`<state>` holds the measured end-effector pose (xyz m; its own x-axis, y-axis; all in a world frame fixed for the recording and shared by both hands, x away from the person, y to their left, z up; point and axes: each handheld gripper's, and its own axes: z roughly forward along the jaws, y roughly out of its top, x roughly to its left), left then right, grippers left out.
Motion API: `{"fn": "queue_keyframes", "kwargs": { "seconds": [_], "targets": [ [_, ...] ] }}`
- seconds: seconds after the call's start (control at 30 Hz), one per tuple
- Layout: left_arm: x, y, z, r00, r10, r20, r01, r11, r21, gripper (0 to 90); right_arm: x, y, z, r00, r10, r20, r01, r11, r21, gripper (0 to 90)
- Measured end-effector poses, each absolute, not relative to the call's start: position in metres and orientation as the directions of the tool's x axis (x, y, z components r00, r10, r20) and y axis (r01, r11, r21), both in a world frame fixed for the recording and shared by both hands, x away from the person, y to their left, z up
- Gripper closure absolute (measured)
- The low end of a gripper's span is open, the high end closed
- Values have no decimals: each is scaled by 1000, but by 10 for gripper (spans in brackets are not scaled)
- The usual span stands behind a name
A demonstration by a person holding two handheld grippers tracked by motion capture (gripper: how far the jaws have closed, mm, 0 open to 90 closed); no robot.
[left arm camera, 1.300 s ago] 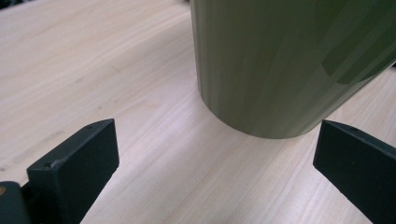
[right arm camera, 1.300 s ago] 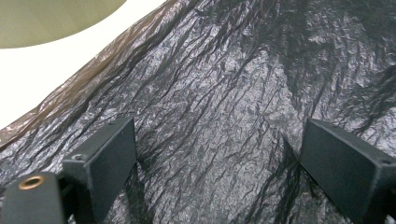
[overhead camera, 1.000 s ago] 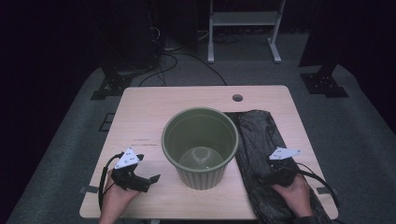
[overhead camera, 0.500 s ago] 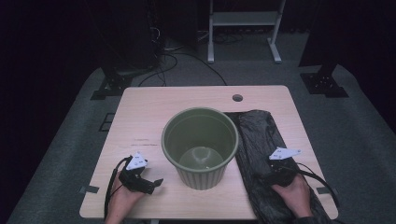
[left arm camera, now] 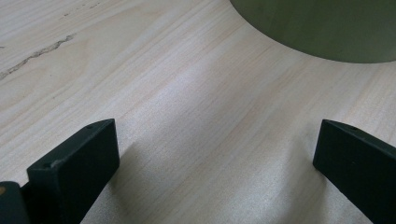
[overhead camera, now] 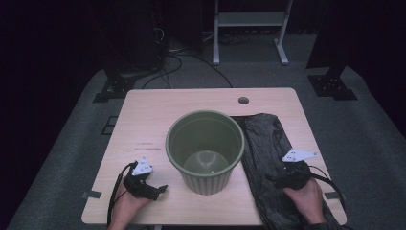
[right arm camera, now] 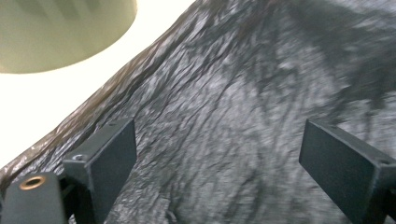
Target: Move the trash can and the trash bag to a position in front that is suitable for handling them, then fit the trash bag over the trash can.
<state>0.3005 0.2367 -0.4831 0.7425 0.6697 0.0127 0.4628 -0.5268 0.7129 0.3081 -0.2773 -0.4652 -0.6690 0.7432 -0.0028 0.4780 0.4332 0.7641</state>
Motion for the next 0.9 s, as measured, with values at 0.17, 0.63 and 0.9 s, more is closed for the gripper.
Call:
{"fn": "queue_keyframes", "kwargs": {
  "seconds": [0.17,0.63,0.9],
  "targets": [
    [300,237,-483,743,670,12,463,-527,713,0,314,-289,-455,-634,773,-33,485,430,762,95],
    [300,237,-483,743,670,12,463,-526,713,0,329,-330,-470,-517,856,-15,586,367,723,96],
    [300,237,-483,743,669,12,463,-527,713,0,322,-337,-477,-467,884,-11,643,348,683,190]
  ]
}}
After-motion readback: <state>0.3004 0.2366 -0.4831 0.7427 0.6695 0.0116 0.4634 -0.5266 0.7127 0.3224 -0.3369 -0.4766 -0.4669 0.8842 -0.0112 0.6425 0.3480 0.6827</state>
